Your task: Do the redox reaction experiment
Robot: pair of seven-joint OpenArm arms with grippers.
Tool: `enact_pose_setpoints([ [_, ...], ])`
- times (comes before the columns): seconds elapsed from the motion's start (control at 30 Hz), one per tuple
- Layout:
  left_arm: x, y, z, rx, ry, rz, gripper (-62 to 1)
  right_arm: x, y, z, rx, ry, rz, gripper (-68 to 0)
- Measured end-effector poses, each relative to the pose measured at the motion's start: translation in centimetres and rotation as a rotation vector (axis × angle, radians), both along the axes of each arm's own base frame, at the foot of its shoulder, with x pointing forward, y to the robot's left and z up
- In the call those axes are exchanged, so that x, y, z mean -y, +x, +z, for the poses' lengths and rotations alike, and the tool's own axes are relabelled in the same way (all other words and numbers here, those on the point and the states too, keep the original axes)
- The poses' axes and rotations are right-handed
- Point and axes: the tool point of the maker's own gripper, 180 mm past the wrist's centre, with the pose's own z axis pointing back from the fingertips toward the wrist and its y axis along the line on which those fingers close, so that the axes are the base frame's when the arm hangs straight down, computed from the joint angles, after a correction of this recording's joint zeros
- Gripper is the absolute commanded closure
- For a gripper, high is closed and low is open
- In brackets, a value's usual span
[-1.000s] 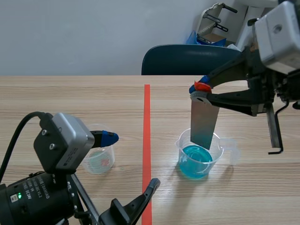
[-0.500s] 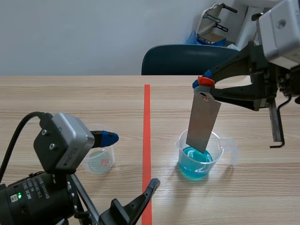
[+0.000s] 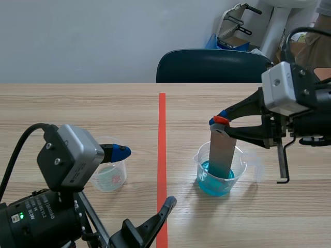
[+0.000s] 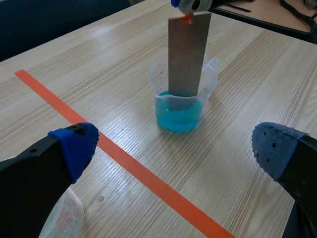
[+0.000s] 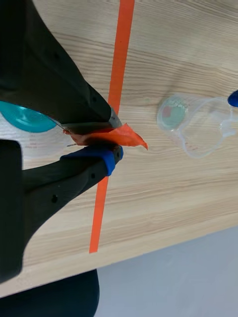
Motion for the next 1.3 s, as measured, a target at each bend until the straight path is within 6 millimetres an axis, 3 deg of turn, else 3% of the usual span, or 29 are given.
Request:
enact_pose_setpoints([
  [0.07,0.0,0.0,0.0,0.0,0.0,0.0,-62.3,0.2,0.1,-1.0,-0.006,-0.016,-0.004,-0.7],
  [0.37,0.0,0.0,0.0,-0.001,0.0,0.0,-62.3,0.5,0.7,-2.0,-0.017,0.033,-0.018,-0.7],
  [1.3,0.0,0.0,0.0,0.0,0.0,0.001,-62.3,0.5,0.6,-2.0,-0.013,0.031,-0.01,-0.7],
])
